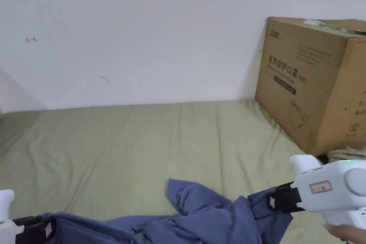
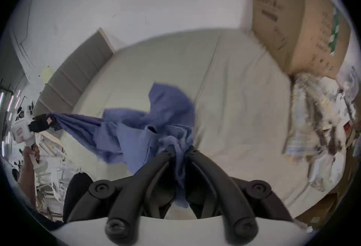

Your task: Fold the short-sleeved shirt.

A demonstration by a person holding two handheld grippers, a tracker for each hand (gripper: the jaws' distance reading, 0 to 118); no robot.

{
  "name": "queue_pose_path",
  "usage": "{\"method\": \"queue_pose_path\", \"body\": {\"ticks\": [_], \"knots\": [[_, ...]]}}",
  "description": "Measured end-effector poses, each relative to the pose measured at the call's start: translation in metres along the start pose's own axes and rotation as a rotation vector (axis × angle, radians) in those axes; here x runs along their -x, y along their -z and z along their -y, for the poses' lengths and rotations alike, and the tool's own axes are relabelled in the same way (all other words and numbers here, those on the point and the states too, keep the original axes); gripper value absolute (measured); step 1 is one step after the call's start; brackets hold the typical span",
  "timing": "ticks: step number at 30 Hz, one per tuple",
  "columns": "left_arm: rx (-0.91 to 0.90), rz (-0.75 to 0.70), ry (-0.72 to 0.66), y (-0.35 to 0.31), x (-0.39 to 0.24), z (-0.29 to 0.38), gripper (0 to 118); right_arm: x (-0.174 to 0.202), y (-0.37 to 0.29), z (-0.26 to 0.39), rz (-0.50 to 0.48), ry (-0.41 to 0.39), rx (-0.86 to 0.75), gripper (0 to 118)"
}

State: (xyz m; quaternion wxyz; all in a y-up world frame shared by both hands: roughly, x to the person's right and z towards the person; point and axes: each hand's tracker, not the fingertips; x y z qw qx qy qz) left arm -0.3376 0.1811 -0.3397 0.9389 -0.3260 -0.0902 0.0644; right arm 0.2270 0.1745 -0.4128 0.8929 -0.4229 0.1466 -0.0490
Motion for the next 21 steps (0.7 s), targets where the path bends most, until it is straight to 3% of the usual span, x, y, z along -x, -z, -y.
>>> {"method": "queue_pose_path", "body": {"ticks": [7,10,14,21], "knots": [[-0.168,-0.041,0.08,-0.044,0.004,-0.113,2,0.008,-0.11,-0.086,0.08,-0.027,-0.255,8],[-0.217,-0.06,0.114,-0.051,-0.001,-0.158,2,0.019,-0.139,-0.126,0.135,-0.079,-0.345,8],[-0.239,-0.079,0.112,-0.045,-0.004,-0.207,2,0.036,-0.153,-0.175,0.223,-0.135,-0.401,8],[-0.273,-0.125,0.124,-0.018,-0.016,-0.285,2,0.055,-0.152,-0.264,0.339,-0.144,-0.525,8]]}}
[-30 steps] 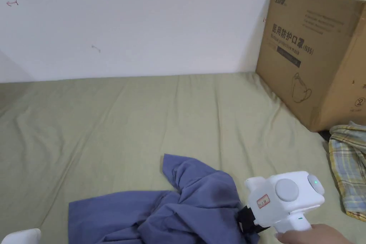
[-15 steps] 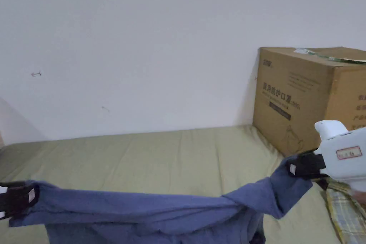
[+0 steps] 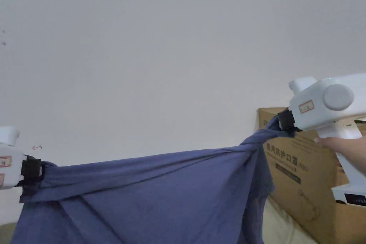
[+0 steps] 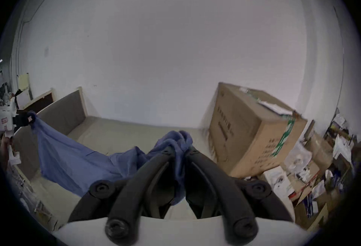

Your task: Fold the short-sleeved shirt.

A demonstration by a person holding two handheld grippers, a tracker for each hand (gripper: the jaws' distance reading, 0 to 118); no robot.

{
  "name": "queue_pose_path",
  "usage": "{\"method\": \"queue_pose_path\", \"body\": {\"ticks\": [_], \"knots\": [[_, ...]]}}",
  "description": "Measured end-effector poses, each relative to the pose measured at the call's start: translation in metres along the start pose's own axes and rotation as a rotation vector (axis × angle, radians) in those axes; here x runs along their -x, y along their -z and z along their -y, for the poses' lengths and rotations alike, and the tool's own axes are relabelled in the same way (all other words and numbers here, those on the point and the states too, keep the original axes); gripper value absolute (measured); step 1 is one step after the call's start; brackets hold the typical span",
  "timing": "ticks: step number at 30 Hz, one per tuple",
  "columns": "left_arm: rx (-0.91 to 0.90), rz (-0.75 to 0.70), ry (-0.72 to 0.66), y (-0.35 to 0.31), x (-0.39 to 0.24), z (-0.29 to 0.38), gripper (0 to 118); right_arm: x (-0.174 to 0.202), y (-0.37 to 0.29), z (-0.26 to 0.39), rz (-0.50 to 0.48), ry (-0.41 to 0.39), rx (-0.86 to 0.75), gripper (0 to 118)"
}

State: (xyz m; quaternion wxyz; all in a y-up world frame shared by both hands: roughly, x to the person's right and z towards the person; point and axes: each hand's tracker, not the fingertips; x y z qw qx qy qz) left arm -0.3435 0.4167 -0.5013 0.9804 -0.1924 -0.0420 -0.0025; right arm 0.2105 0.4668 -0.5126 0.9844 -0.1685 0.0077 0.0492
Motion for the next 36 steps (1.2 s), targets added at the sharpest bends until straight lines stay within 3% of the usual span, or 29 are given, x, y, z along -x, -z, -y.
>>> {"method": "queue_pose_path", "body": {"ticks": [4,13,20,24,26,31,33,36], "knots": [[-0.037,-0.022,-0.002,0.032,-0.004,-0.033,2,0.006,0.032,-0.043,0.076,-0.047,-0.052,8],[-0.123,-0.038,0.004,0.123,-0.028,-0.088,2,0.0,0.089,-0.112,0.231,-0.05,-0.168,8],[-0.175,-0.026,-0.023,0.192,-0.052,-0.088,2,-0.019,0.118,-0.1,0.304,-0.011,-0.238,8],[-0.095,-0.014,-0.052,0.24,-0.063,-0.034,2,-0.029,0.155,-0.02,0.295,0.019,-0.156,8],[0.022,0.005,-0.057,0.264,-0.065,0.01,2,-0.034,0.174,0.038,0.237,0.035,-0.052,8],[0.38,0.034,-0.072,0.29,-0.062,0.182,2,-0.044,0.192,0.251,0.079,0.213,0.375,8],[0.55,0.038,-0.01,0.291,-0.056,0.253,2,-0.042,0.181,0.337,0.068,0.254,0.556,8],[0.678,0.085,-0.071,0.256,-0.044,0.334,2,-0.045,0.15,0.441,0.048,0.329,0.755,8]]}}
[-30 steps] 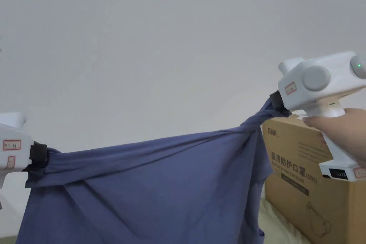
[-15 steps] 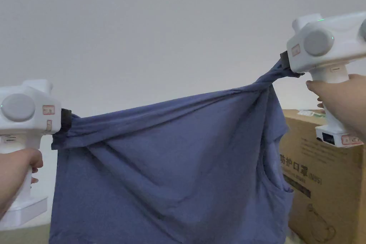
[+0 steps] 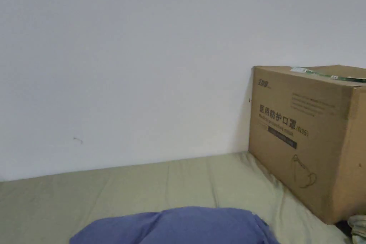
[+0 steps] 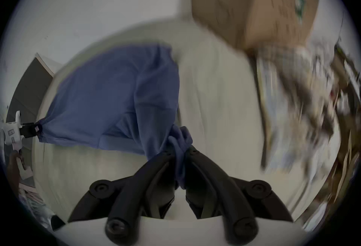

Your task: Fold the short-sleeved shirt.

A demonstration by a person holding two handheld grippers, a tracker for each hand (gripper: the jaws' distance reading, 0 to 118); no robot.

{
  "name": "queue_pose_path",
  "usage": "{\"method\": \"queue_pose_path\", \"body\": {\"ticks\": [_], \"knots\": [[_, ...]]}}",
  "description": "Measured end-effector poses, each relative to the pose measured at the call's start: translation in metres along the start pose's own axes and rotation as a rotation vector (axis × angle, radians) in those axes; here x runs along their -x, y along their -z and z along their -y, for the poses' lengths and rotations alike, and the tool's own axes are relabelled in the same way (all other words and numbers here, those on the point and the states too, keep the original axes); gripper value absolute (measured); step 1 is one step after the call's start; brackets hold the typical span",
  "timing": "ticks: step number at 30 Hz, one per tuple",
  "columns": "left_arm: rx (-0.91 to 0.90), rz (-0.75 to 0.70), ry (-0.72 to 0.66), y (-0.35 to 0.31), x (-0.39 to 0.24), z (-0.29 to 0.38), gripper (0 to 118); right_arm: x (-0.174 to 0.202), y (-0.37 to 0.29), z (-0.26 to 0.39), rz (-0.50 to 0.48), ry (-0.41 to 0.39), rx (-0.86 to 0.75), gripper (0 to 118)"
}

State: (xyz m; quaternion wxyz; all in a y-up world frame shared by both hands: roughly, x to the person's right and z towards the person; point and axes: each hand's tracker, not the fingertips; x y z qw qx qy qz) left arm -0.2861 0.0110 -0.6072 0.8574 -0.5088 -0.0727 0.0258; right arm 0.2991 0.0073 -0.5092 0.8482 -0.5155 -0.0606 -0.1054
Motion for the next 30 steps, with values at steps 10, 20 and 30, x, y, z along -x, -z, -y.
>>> {"method": "queue_pose_path", "body": {"ticks": [10,20,30], "knots": [[0.037,0.088,-0.041,-0.075,0.032,0.146,2,-0.05,-0.06,0.147,-0.109,0.062,0.073,8],[-0.007,0.155,-0.13,-0.116,0.027,0.16,24,-0.032,-0.095,0.146,-0.059,-0.004,-0.028,69],[-0.153,0.22,-0.141,-0.162,0.002,0.18,117,-0.007,-0.149,0.129,-0.117,0.022,-0.252,78]]}}
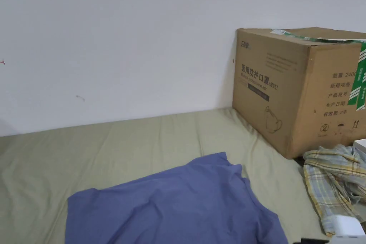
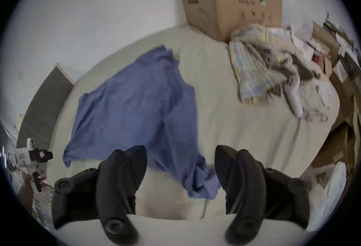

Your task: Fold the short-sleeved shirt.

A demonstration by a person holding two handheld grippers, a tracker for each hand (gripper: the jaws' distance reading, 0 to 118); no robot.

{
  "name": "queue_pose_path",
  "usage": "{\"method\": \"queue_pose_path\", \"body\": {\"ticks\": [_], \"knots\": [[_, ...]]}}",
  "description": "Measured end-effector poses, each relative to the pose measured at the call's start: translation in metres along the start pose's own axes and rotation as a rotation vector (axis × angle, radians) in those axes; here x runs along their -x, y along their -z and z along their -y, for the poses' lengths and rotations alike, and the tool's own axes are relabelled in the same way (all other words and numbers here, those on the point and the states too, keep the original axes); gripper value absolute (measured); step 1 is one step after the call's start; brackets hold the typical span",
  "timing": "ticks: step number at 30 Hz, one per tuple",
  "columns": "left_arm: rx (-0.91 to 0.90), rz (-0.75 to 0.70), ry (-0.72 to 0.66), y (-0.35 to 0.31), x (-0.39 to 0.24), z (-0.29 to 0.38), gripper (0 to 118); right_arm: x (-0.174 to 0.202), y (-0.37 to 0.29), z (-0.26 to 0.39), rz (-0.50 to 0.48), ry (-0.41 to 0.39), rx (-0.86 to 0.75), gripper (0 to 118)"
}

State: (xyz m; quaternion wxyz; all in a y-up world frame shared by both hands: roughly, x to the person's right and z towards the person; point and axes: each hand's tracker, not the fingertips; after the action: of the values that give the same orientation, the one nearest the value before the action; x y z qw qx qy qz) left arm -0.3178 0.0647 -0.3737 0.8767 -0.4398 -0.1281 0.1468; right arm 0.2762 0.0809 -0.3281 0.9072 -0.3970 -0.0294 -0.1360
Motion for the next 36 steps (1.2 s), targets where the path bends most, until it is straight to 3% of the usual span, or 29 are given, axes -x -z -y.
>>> {"method": "queue_pose_path", "body": {"ticks": [7,11,12,13,14,15,18,21,28,29,30,31,32,33,36], "knots": [[-0.213,-0.229,0.116,-0.038,-0.039,-0.026,117,0.063,-0.023,-0.04,-0.043,-0.17,-0.147,87],[-0.189,-0.273,0.135,-0.032,-0.048,-0.039,112,0.089,-0.009,-0.055,-0.067,-0.188,-0.136,87],[-0.169,-0.278,0.152,-0.027,-0.049,-0.043,100,0.094,-0.003,-0.06,-0.086,-0.187,-0.134,84],[-0.162,-0.278,0.17,-0.022,-0.05,-0.045,63,0.1,0.003,-0.063,-0.085,-0.185,-0.139,63],[-0.145,-0.291,0.187,-0.015,-0.051,-0.048,23,0.105,0.01,-0.067,-0.084,-0.182,-0.147,25],[-0.123,-0.307,0.195,-0.006,-0.048,-0.05,0,0.111,0.02,-0.072,-0.071,-0.184,-0.144,0],[-0.129,-0.226,0.099,0.007,-0.034,-0.063,0,0.117,0.049,-0.081,-0.136,-0.178,-0.112,0],[-0.121,-0.227,0.023,0.033,-0.01,-0.104,0,0.128,0.071,-0.096,-0.118,-0.191,-0.121,0],[0.009,-0.233,0.016,0.144,0.045,-0.232,1,0.131,0.122,-0.115,-0.154,-0.211,-0.045,0],[0.019,-0.233,0.015,0.16,0.052,-0.244,8,0.129,0.129,-0.115,-0.146,-0.22,-0.037,0],[0.027,-0.228,0.006,0.177,0.059,-0.255,30,0.126,0.137,-0.114,-0.143,-0.222,-0.032,0],[0.029,-0.233,-0.008,0.194,0.064,-0.262,81,0.121,0.145,-0.113,-0.139,-0.219,-0.022,0],[0.037,-0.261,-0.024,0.209,0.069,-0.268,107,0.121,0.148,-0.116,-0.136,-0.208,-0.013,0],[0.038,-0.294,-0.043,0.224,0.076,-0.273,113,0.115,0.154,-0.115,-0.141,-0.184,-0.007,0],[0.024,-0.336,-0.045,0.258,0.087,-0.281,110,0.107,0.165,-0.117,-0.143,-0.125,0.025,0]]}}
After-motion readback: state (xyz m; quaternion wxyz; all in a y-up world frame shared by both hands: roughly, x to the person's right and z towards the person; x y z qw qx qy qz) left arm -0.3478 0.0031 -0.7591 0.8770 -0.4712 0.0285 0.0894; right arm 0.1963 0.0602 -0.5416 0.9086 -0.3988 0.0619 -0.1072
